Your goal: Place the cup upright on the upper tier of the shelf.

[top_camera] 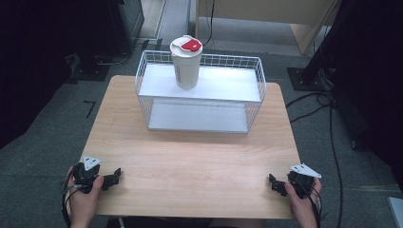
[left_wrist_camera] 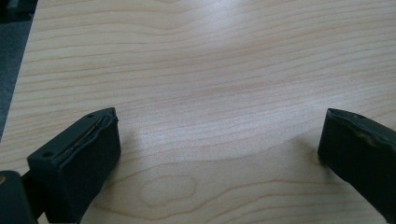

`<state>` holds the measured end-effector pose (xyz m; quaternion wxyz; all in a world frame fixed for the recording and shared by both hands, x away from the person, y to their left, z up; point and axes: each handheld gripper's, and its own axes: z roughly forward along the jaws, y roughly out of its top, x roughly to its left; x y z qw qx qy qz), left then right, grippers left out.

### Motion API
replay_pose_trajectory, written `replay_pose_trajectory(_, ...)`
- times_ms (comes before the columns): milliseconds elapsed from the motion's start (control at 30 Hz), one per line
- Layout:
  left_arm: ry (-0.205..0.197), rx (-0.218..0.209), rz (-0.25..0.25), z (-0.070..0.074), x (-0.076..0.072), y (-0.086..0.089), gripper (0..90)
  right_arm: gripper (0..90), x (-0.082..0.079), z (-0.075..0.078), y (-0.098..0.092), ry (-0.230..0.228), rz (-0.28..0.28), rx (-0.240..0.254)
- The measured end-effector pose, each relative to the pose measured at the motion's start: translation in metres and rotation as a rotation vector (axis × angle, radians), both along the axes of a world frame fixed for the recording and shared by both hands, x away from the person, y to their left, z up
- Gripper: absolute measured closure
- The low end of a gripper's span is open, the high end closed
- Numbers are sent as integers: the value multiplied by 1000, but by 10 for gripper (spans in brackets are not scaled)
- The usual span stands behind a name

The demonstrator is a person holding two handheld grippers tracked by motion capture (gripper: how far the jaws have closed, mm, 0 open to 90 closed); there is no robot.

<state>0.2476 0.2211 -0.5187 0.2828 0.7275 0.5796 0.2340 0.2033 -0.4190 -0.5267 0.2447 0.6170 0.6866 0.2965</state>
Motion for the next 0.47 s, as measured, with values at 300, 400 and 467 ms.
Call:
replay_pose_trajectory(300, -4, -4, 61, 0, 1, -7, 0, 0, -1, 0, 0, 1, 1, -1)
replay_pose_trajectory(400, -3, -4, 65, 0, 1, -7, 0, 0, -1, 0, -1, 1, 3, 1)
replay_pose_trajectory(467, -3, -1, 75, 0, -1, -8, 0, 0, -1, 0, -1, 1, 3, 0)
